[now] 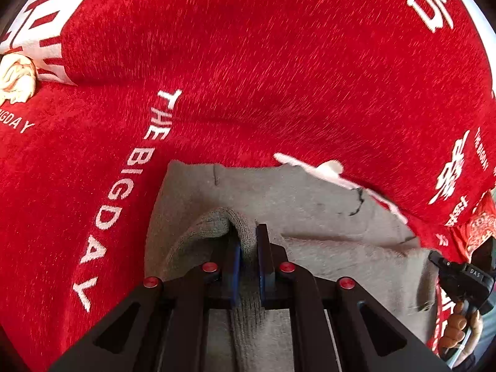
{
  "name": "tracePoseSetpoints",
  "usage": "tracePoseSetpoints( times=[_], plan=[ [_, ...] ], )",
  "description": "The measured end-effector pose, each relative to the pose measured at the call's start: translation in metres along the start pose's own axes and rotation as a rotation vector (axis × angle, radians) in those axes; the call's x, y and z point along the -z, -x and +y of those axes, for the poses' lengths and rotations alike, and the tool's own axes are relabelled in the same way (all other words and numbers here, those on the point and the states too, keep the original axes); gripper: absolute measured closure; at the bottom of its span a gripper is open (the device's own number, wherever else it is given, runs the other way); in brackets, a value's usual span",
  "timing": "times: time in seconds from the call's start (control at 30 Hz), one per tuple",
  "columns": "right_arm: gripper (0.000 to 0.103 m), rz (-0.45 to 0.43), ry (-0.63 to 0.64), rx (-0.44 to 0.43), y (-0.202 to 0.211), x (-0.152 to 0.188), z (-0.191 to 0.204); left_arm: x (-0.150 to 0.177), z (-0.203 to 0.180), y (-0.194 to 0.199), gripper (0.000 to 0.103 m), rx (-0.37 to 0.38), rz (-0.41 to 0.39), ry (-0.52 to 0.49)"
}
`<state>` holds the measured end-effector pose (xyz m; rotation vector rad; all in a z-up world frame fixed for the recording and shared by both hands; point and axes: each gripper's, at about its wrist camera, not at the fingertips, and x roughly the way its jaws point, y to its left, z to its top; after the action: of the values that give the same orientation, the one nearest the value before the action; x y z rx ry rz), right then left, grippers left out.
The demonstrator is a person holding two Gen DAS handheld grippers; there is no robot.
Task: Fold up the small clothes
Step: 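Lower the folded half onto the sweater and open both tools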
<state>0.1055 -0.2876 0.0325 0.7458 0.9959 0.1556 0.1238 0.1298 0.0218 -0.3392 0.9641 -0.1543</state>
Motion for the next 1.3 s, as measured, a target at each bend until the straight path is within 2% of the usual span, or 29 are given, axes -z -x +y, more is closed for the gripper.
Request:
tracePoseSetpoints(
  times=[0.17,0.33,0.37,0.4,0.43,0.5,0.53,0.63,0.77,0.93,1.07,1.13,1.17,1.2,1.23,1.3],
  plan=[
    [0.093,0.021,-0.007,0.047,-0.016,0.001,-0.01,0.002,-0.003,-0.012,0.093,-0.044,0.021,-0.038],
    [0.088,0.037,-0.029,0.057,-0.018,0.002,-0.01,0.001,-0.009,-0.008,0.092,-0.071,0.024,-0.063],
    [0.085,0.039,-0.02,0.061,-0.016,0.003,-0.008,0.001,-0.01,-0.007,0.088,-0.078,0.026,-0.068],
    [0.077,0.04,-0.011,0.064,-0.014,0.004,-0.006,0.001,-0.011,-0.006,0.073,-0.081,0.033,-0.072],
    [0.062,0.041,0.001,0.068,-0.012,0.006,-0.002,0.002,-0.012,-0.003,0.052,-0.071,0.036,-0.071],
    [0.041,0.039,0.023,0.068,-0.007,0.01,0.004,0.004,-0.013,0.006,0.037,-0.059,-0.002,-0.061],
    [0.04,0.026,0.037,0.067,-0.001,0.013,0.009,0.005,-0.013,0.013,0.036,-0.072,-0.027,-0.059],
    [0.04,0.028,0.051,0.071,0.006,0.02,0.015,0.006,-0.013,0.021,0.036,-0.05,-0.01,-0.052],
    [0.04,0.035,0.05,0.07,0.011,0.029,0.017,0.015,-0.013,0.028,0.036,-0.061,0.008,-0.063],
    [0.04,0.042,0.042,0.055,0.013,0.038,0.019,0.037,-0.016,0.028,0.036,-0.022,0.069,-0.076],
    [0.041,0.047,0.05,0.09,0.006,0.038,0.022,0.043,-0.023,0.02,0.036,-0.049,0.081,-0.103],
    [0.056,0.049,0.058,0.09,0.005,0.038,0.024,0.041,-0.021,0.021,0.037,-0.037,0.079,-0.087],
    [0.064,0.06,0.067,0.084,0.004,0.039,0.026,0.041,-0.019,0.022,0.042,-0.021,0.076,-0.078],
    [0.082,0.077,0.08,0.079,0.002,0.04,0.027,0.04,-0.017,0.022,0.059,-0.02,0.072,-0.075],
    [0.088,0.093,0.091,0.078,0.001,0.042,0.028,0.04,-0.014,0.023,0.075,-0.035,0.065,-0.079],
    [0.088,0.088,0.107,0.077,0.002,0.046,0.029,0.038,-0.006,0.025,0.089,-0.008,0.06,-0.066]
  ],
)
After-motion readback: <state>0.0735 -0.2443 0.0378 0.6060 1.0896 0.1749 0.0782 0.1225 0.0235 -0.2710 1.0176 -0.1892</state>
